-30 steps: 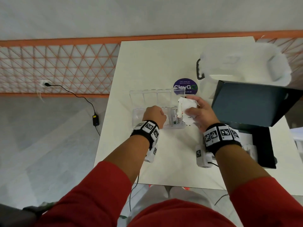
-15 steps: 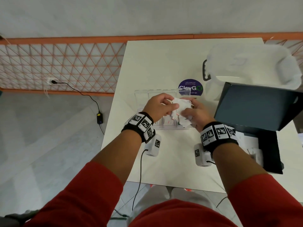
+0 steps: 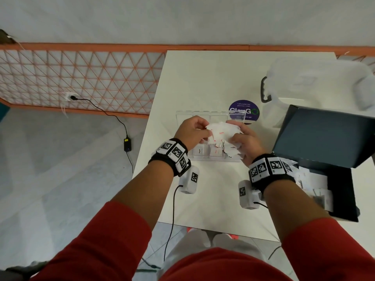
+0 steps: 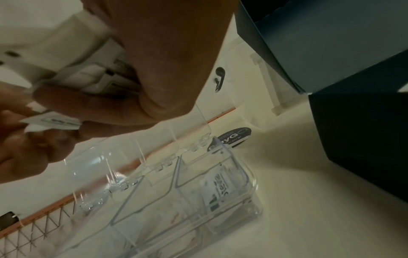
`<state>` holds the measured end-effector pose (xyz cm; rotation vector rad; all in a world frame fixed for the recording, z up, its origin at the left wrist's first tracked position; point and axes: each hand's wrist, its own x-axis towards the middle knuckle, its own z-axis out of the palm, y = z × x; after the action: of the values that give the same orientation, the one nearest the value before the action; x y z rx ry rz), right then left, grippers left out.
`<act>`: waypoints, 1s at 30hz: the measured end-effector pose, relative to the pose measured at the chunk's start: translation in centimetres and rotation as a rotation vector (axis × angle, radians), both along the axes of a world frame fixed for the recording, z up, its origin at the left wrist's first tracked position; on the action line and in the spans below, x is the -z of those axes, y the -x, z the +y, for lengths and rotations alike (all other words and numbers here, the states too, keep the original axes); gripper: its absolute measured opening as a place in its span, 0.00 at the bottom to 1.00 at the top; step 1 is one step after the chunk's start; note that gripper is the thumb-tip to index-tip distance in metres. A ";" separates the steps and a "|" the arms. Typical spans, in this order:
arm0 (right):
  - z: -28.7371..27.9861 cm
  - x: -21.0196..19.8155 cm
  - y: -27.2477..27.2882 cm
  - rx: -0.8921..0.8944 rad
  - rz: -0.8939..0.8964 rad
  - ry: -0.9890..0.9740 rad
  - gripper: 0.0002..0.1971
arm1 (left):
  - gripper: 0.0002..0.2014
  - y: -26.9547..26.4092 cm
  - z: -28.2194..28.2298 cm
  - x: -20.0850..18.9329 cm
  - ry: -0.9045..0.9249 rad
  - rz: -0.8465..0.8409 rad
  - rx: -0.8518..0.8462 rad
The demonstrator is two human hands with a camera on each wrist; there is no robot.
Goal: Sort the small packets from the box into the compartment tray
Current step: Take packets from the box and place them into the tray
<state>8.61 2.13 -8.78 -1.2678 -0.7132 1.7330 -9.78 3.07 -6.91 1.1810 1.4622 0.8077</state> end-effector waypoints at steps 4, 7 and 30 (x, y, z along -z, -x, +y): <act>-0.5 -0.1 0.4 -0.014 0.018 -0.030 0.23 | 0.14 -0.3 -0.1 -0.5 -0.004 0.016 0.103; -0.7 -0.4 0.4 0.018 -0.002 -0.036 0.20 | 0.15 -0.2 0.2 -0.7 0.017 -0.008 0.118; -0.9 -1.4 1.2 0.074 -0.053 -0.016 0.19 | 0.01 6.5 0.0 1.9 0.149 0.328 -0.185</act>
<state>7.45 1.22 -7.41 -1.3172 -0.7009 1.6369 -16.30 3.07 -8.80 1.1126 1.8898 0.6338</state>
